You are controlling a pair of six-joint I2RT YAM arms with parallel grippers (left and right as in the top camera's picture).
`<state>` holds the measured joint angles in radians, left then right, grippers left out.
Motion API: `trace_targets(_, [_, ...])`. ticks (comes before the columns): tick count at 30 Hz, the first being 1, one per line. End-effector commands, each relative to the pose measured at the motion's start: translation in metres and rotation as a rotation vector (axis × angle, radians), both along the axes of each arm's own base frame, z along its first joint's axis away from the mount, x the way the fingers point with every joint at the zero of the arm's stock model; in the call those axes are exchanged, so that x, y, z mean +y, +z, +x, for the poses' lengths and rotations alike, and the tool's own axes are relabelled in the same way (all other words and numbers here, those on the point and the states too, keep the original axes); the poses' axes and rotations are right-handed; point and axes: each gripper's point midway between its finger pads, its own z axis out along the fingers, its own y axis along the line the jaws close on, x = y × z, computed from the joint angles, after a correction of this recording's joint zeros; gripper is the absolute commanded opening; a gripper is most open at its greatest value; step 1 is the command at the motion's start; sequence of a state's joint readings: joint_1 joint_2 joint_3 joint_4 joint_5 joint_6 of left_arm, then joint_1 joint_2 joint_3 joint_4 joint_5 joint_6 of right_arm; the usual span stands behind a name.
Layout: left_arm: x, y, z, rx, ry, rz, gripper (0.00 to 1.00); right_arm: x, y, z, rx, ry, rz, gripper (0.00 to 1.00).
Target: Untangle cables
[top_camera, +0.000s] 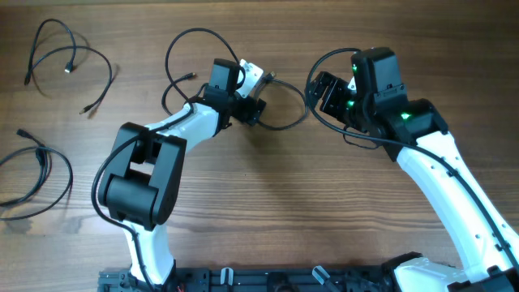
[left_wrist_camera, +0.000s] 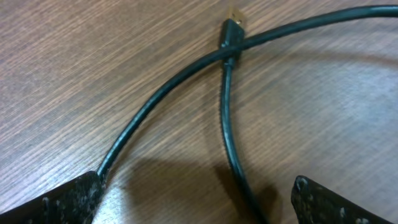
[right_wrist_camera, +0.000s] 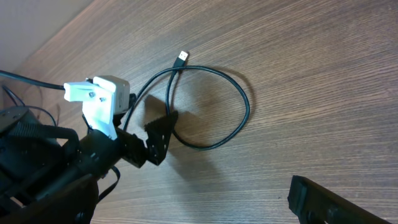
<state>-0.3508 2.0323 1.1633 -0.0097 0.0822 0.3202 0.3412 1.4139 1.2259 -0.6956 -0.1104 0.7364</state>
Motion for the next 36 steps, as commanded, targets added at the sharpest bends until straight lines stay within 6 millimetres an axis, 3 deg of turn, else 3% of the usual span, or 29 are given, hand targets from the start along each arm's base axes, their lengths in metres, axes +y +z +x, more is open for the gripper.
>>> trace_targets(1, [0.003, -0.009, 0.005, -0.012, 0.015, 0.026, 1.00, -0.002, 0.006, 0.003, -0.026, 0.007, -0.017, 1.00])
trace_targets(6, [0.002, -0.006, 0.009, -0.035, 0.018, 0.021, 1.00, -0.001, 0.006, 0.002, -0.026, 0.017, -0.016, 1.00])
trace_targets(13, [0.004, -0.023, 0.005, -0.005, 0.023, 0.047, 1.00, 0.001, 0.006, 0.001, -0.022, 0.027, -0.004, 1.00])
trace_targets(18, [0.025, -0.030, 0.010, -0.023, 0.100, 0.141, 1.00, 0.004, 0.006, 0.000, -0.018, 0.039, 0.009, 1.00])
trace_targets(24, [0.032, -0.030, 0.011, -0.022, 0.113, 0.152, 1.00, 0.004, 0.006, 0.000, -0.017, 0.038, 0.009, 1.00])
trace_targets(28, [0.050, -0.032, 0.014, -0.005, 0.149, 0.158, 1.00, 0.004, 0.005, -0.001, -0.013, 0.040, 0.007, 1.00])
trace_targets(36, [0.126, -0.035, 0.025, 0.037, 0.364, 0.116, 1.00, 0.004, 0.006, -0.001, -0.014, 0.039, 0.007, 1.00])
